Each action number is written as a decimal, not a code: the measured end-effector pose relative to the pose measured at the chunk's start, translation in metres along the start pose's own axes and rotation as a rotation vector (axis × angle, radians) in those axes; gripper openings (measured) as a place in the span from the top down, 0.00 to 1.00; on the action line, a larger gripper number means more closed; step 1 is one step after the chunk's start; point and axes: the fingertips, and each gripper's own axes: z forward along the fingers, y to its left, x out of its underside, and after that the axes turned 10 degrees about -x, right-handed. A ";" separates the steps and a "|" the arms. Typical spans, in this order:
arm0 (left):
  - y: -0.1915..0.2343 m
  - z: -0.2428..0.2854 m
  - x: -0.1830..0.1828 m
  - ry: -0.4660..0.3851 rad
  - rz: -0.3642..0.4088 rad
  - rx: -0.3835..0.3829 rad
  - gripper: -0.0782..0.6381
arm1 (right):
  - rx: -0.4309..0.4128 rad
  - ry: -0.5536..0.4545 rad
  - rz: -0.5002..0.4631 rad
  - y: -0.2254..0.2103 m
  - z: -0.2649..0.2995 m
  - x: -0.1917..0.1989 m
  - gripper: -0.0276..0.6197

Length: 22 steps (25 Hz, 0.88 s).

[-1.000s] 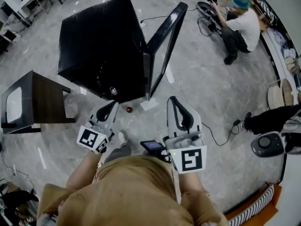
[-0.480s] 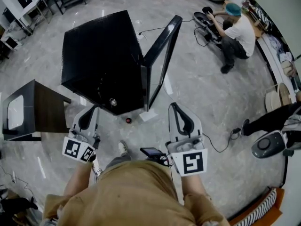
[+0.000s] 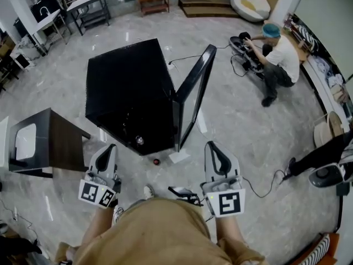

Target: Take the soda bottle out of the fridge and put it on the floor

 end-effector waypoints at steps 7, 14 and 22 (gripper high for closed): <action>0.030 -0.005 -0.034 -0.054 0.020 -0.054 0.89 | 0.051 -0.042 0.001 -0.006 0.000 -0.016 0.95; 0.043 -0.008 -0.051 -0.091 0.038 -0.072 0.89 | 0.069 -0.103 -0.032 -0.006 0.011 -0.038 0.95; 0.062 -0.019 -0.058 -0.102 0.069 -0.093 0.89 | 0.073 -0.127 -0.071 0.002 0.019 -0.052 0.95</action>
